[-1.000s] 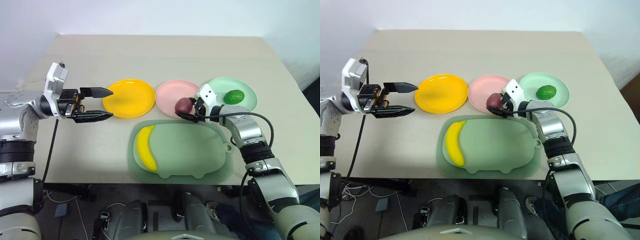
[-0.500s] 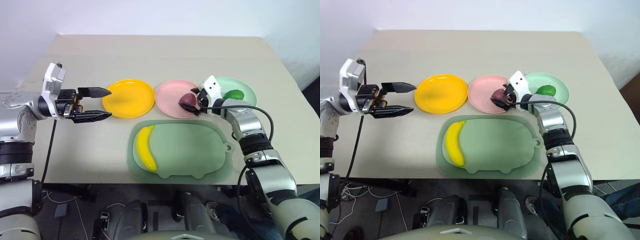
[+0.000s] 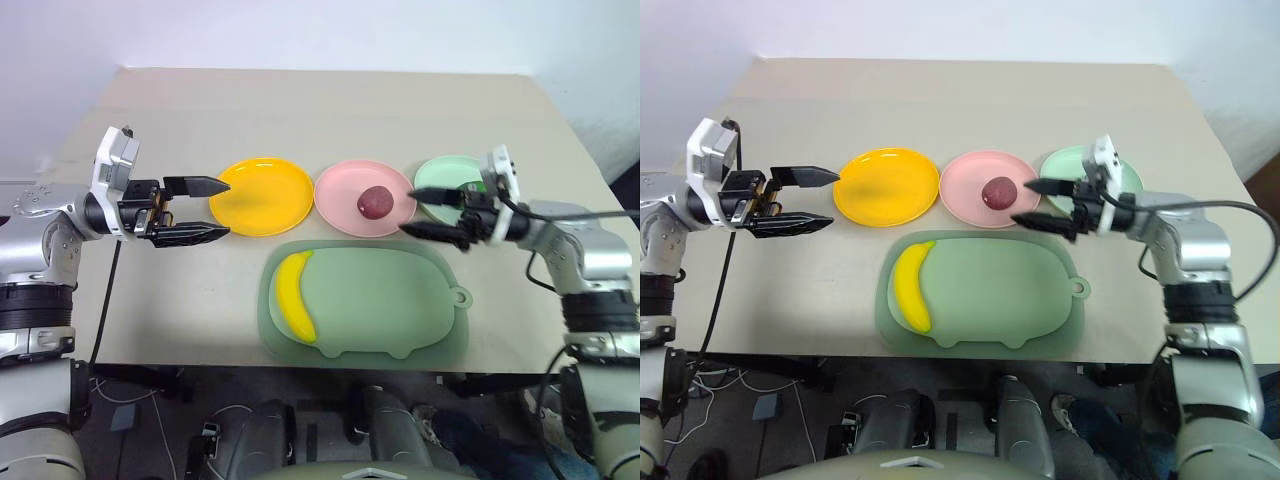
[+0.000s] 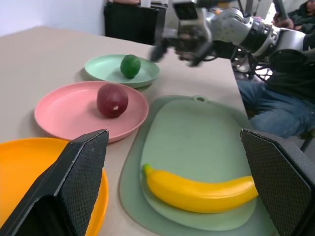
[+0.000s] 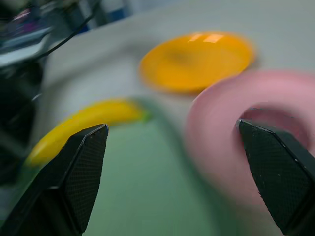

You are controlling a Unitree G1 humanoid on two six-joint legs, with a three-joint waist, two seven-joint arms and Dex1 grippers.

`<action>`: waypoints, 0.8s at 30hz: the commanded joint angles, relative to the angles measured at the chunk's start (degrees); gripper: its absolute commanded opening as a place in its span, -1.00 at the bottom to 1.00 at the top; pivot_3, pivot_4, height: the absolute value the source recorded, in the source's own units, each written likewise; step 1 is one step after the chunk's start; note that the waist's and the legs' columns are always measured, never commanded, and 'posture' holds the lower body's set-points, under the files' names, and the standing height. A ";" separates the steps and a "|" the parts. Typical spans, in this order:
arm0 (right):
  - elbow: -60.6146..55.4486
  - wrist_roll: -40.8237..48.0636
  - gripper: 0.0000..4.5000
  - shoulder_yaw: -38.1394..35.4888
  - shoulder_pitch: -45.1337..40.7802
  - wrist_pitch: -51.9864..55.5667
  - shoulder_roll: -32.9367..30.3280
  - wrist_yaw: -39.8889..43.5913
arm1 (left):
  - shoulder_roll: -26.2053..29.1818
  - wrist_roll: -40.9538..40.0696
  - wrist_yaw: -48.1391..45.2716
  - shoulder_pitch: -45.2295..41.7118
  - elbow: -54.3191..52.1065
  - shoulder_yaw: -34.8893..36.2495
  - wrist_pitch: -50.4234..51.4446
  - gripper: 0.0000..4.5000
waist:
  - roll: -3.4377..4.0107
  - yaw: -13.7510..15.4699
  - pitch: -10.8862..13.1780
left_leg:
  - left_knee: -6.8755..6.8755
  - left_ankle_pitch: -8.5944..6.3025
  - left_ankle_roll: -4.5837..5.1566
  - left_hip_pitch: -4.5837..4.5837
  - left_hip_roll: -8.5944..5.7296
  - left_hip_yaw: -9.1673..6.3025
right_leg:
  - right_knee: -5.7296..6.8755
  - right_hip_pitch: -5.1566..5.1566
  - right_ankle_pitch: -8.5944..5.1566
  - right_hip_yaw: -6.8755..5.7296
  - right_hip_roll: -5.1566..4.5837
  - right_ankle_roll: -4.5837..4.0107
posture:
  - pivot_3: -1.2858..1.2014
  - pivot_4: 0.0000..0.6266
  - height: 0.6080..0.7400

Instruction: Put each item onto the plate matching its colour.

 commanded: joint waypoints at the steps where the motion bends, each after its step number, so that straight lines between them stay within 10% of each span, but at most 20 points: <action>1: -1.58 -0.93 0.97 -1.30 1.75 -4.49 -4.11 4.36 | -0.20 -0.29 0.10 -0.15 -1.87 0.46 -0.50 1.00 | -0.01 -0.10 0.00 | 0.00 -0.01 0.02 0.02 0.01 -0.01 | 0.00 0.01 0.00 0.00 0.02 0.00 | 0.03 -0.52 1.00; 12: 4.29 -5.33 0.97 -0.24 1.37 -10.43 -6.64 5.45 | 0.37 -1.49 -1.48 3.94 -6.51 -1.78 1.65 1.00 | -0.01 -0.32 -0.01 | 0.00 0.08 -0.14 0.03 0.02 0.00 | 0.01 0.02 -0.01 0.01 0.02 -0.01 | 0.03 -0.52 1.00; 24: 4.86 -6.02 0.97 0.30 -0.26 -10.88 -3.92 4.37 | 3.54 -8.02 5.63 4.26 -16.05 -8.40 32.30 1.00 | -0.02 -0.17 0.00 | 0.02 0.02 -0.03 0.01 0.02 -0.08 | 0.00 0.01 -0.02 0.02 0.03 -0.01 | 0.03 -0.52 1.00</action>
